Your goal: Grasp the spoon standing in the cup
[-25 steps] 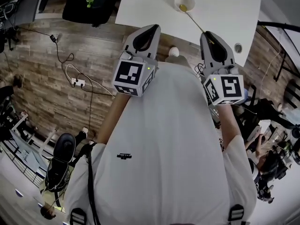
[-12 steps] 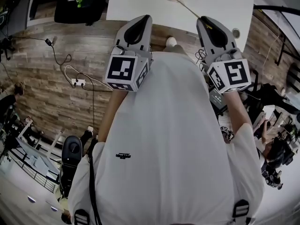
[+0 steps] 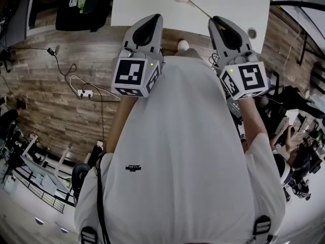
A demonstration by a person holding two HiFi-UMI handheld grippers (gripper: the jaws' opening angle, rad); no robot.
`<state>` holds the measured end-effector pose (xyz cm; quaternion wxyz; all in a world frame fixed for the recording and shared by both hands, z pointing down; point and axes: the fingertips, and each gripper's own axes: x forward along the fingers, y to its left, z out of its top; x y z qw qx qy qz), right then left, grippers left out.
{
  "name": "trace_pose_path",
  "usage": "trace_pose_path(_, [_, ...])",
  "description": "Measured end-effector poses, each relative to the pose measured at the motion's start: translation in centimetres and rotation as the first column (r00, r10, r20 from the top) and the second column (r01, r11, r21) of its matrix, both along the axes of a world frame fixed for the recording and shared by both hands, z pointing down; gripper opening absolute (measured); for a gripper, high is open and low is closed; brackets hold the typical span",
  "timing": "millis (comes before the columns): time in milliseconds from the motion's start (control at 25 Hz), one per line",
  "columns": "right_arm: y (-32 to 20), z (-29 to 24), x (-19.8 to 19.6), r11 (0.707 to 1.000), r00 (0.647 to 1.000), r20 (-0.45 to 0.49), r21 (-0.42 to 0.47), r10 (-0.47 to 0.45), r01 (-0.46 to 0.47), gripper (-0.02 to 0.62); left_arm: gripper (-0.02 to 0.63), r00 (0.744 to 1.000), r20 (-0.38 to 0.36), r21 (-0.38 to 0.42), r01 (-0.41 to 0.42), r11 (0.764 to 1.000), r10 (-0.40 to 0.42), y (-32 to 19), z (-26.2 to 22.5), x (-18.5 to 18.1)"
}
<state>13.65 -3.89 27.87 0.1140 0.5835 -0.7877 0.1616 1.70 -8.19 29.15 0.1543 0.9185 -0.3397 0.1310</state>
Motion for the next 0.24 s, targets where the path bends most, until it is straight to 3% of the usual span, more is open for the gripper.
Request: trace_pose_path(240, [0.43,0.41,1.05,1.000,0.999,0.031,0.012,0.025,-0.025,0.038,0.009,1.000,-0.005,-0.002,-0.003,1.000,0.003,0.03,0.00,0.99])
